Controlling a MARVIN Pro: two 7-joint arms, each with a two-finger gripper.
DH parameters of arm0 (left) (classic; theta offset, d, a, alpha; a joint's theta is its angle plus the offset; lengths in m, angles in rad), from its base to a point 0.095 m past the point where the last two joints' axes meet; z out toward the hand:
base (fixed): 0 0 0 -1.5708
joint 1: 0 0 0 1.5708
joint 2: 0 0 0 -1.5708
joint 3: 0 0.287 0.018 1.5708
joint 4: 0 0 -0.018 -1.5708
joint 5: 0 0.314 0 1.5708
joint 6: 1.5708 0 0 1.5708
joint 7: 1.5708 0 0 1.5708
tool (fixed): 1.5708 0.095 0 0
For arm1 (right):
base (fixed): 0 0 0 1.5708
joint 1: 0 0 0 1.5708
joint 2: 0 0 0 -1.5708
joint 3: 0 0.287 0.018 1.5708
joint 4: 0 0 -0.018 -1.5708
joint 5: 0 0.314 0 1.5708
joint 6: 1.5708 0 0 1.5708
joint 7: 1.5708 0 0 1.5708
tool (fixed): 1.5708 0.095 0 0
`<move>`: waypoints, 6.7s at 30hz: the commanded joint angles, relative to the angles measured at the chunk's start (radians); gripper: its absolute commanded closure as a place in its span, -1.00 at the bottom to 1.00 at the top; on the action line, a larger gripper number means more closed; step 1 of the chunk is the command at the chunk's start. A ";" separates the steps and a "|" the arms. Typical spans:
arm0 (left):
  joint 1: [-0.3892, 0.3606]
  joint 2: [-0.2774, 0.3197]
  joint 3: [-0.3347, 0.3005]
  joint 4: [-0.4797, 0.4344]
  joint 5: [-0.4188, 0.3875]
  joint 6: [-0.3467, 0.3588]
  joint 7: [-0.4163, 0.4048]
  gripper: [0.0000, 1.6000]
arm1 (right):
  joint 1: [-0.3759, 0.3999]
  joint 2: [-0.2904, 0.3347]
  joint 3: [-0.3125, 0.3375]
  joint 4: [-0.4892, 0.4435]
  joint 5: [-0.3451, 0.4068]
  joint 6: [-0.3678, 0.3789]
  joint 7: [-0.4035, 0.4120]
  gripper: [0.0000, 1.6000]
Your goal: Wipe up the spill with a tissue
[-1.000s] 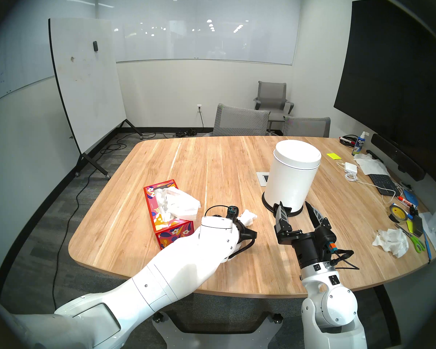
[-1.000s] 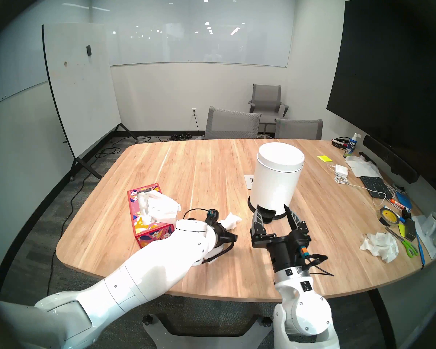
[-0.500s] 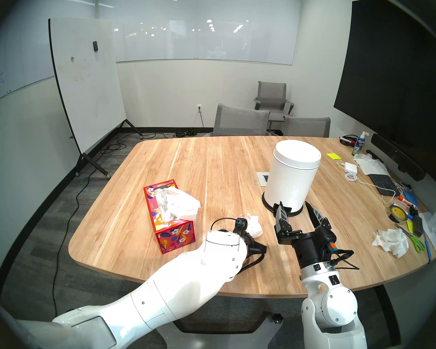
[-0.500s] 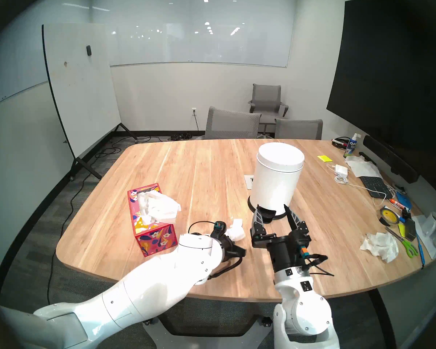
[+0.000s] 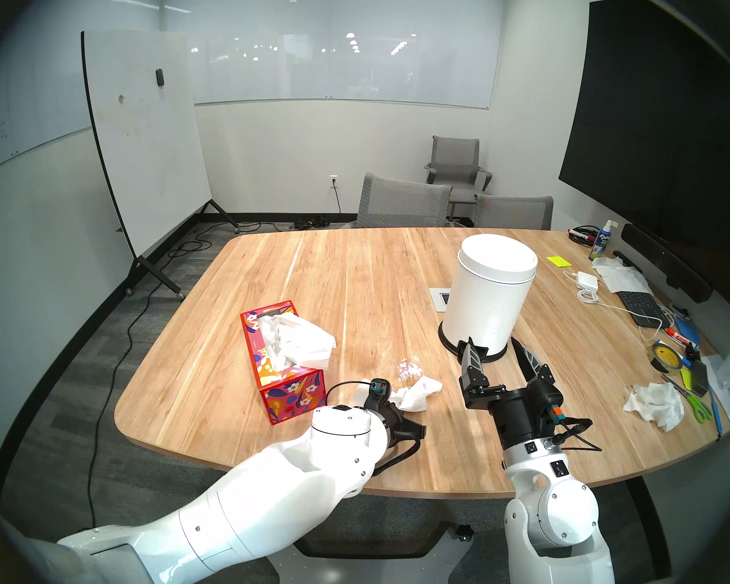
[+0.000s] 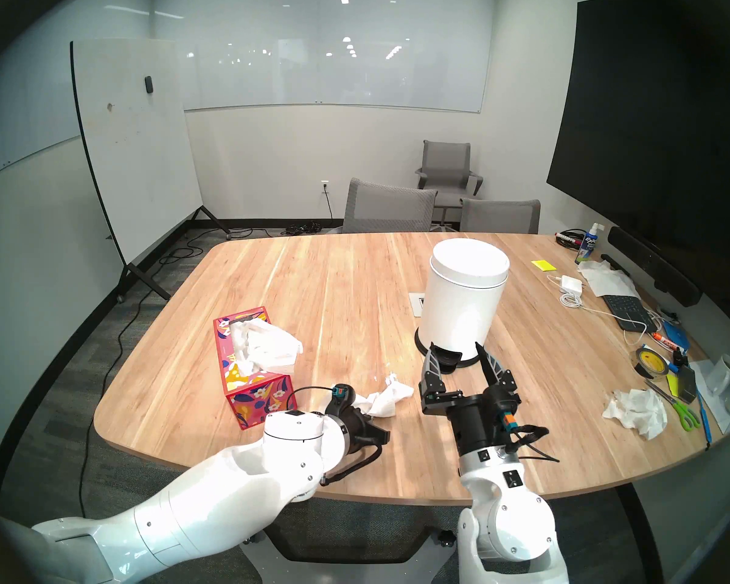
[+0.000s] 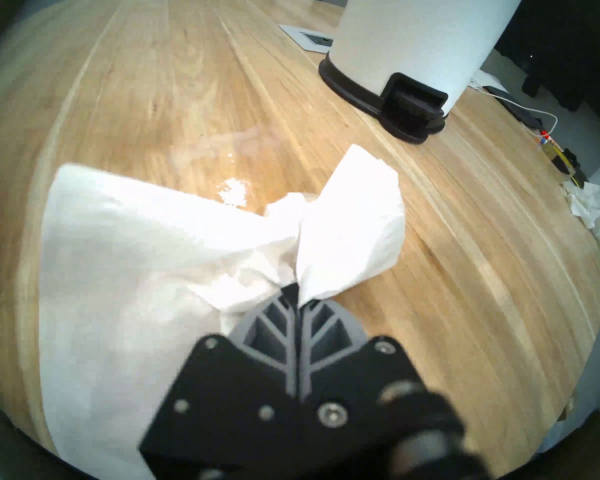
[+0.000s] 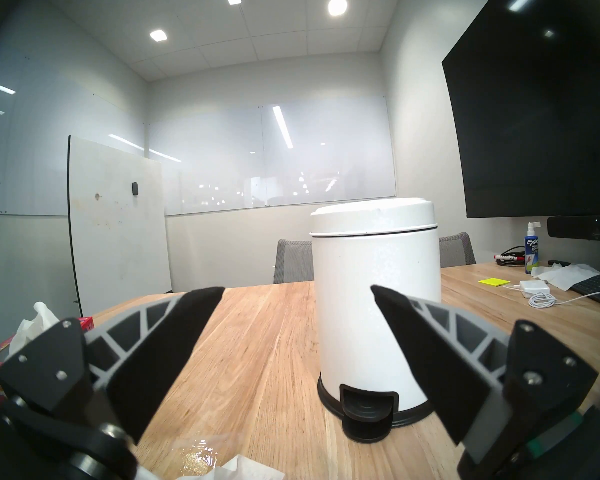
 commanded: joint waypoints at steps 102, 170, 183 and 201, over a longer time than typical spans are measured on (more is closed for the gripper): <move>-0.209 -0.183 0.065 0.207 0.022 0.072 -0.012 1.00 | 0.002 0.002 0.000 -0.023 -0.001 -0.004 0.002 -1.00; -0.095 0.134 -0.077 -0.244 -0.105 0.119 0.132 1.00 | 0.002 0.002 0.000 -0.024 -0.001 -0.003 0.002 -1.00; -0.127 0.151 -0.106 -0.304 -0.122 0.137 0.170 1.00 | 0.002 0.002 0.000 -0.023 -0.001 -0.004 0.002 -1.00; -0.147 0.127 -0.140 -0.437 -0.167 0.198 0.290 1.00 | 0.002 0.002 0.000 -0.024 -0.001 -0.003 0.002 -1.00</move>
